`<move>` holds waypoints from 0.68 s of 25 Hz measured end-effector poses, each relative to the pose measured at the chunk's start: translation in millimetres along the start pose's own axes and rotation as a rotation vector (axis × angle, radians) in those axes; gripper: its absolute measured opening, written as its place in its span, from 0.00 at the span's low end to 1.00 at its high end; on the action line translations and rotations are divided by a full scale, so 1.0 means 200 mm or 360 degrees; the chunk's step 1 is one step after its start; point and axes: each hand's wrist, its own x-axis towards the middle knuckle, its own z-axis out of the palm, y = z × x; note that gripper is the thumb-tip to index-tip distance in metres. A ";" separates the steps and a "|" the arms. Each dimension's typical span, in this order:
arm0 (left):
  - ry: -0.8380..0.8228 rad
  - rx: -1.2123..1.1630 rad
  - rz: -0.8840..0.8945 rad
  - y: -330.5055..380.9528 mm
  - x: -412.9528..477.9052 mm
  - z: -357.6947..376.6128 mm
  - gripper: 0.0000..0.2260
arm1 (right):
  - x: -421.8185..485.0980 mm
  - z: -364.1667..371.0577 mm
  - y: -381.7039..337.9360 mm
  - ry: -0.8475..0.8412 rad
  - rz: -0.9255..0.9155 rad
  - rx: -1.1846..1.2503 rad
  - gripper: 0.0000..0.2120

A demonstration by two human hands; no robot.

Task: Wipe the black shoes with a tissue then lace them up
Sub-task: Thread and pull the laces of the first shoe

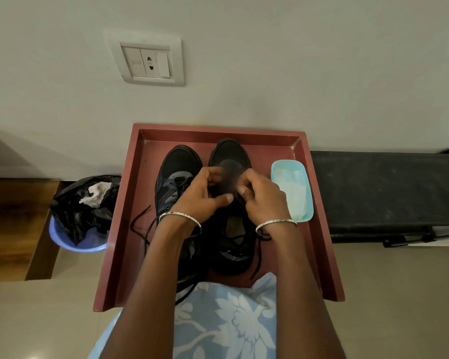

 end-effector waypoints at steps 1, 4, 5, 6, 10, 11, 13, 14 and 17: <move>-0.0067 0.0018 -0.0003 0.00 0.00 -0.01 0.30 | -0.01 -0.01 0.00 -0.0017 -0.0018 0.0034 0.04; -0.0042 -0.0068 -0.0020 -0.01 0.00 0.00 0.38 | -0.04 -0.01 0.04 -0.0050 0.0027 0.0328 0.04; -0.0010 -0.0116 -0.0047 -0.01 0.00 0.00 0.38 | -0.04 -0.01 0.05 -0.0019 0.0067 0.0493 0.04; 0.0012 -0.0141 -0.0070 -0.01 0.00 0.00 0.39 | -0.03 -0.01 0.07 0.0014 0.0105 0.0628 0.04; 0.0045 -0.0176 -0.0103 -0.01 0.00 0.00 0.37 | -0.02 -0.02 0.10 -0.0045 0.0088 0.0575 0.06; 0.0061 -0.0190 -0.0107 -0.01 0.00 0.00 0.36 | -0.01 -0.02 0.10 -0.0042 0.0077 0.0570 0.07; 0.0076 -0.0198 -0.0106 -0.01 0.00 0.00 0.36 | 0.00 -0.01 0.09 0.0001 0.0056 0.0560 0.06; 0.0076 -0.0187 -0.0106 -0.01 0.00 0.00 0.36 | 0.00 -0.01 0.08 0.0039 0.0051 0.0524 0.06; 0.0103 -0.0121 -0.0093 -0.01 0.01 0.01 0.37 | 0.00 0.00 0.07 0.0075 0.0006 0.0377 0.06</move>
